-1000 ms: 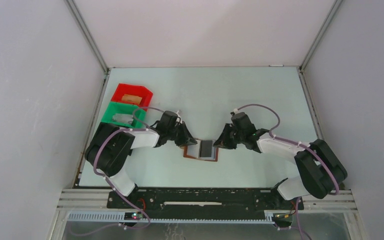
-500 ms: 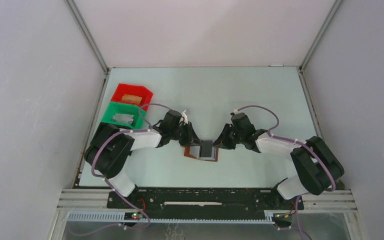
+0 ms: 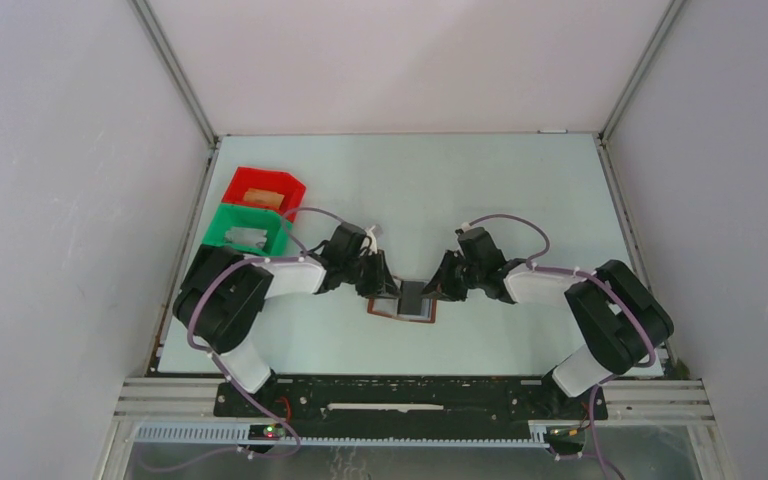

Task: Take the credit cards out of the card holder
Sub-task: Remove the credit card from the card holder.

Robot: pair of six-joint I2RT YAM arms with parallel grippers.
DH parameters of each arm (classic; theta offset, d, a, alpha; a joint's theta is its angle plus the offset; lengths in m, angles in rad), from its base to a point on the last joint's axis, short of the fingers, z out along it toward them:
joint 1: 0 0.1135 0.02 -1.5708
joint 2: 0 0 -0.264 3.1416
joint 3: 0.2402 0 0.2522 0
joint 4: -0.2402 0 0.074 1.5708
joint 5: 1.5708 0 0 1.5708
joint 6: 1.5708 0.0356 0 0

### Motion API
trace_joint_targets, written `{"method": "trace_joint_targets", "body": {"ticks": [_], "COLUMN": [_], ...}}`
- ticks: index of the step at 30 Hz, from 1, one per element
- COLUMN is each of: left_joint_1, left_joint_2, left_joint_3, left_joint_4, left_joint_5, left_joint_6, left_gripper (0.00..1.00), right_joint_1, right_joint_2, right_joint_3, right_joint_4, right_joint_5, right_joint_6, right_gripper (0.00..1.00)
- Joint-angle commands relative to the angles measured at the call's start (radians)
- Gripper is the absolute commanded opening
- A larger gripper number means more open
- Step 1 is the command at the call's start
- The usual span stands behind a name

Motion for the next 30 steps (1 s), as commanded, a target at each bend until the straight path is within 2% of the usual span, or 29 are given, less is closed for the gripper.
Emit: {"method": "trace_joint_targets", "body": {"ticks": [1, 9, 16, 30], "left_joint_1": [-0.003, -0.001, 0.001, 0.065], "left_joint_2": [0.022, 0.038, 0.039, -0.021], "left_joint_3": [0.012, -0.008, -0.013, -0.055], "left_joint_4": [0.049, 0.101, 0.119, 0.098], "left_joint_5": [0.014, 0.030, 0.047, 0.078], "left_joint_6": [0.005, -0.029, -0.047, -0.016], "left_gripper": [0.22, 0.17, 0.00, 0.00], "right_joint_1": [0.007, 0.019, 0.027, 0.000], "right_joint_2": [0.023, 0.049, 0.065, 0.099], "right_joint_3": [0.004, 0.003, -0.015, -0.083], "right_joint_4": [0.018, 0.025, 0.037, 0.074], "right_joint_5": [0.009, 0.023, 0.033, 0.047], "right_joint_6": [-0.004, -0.008, -0.003, -0.005], "right_gripper": [0.15, 0.15, 0.14, 0.12]}}
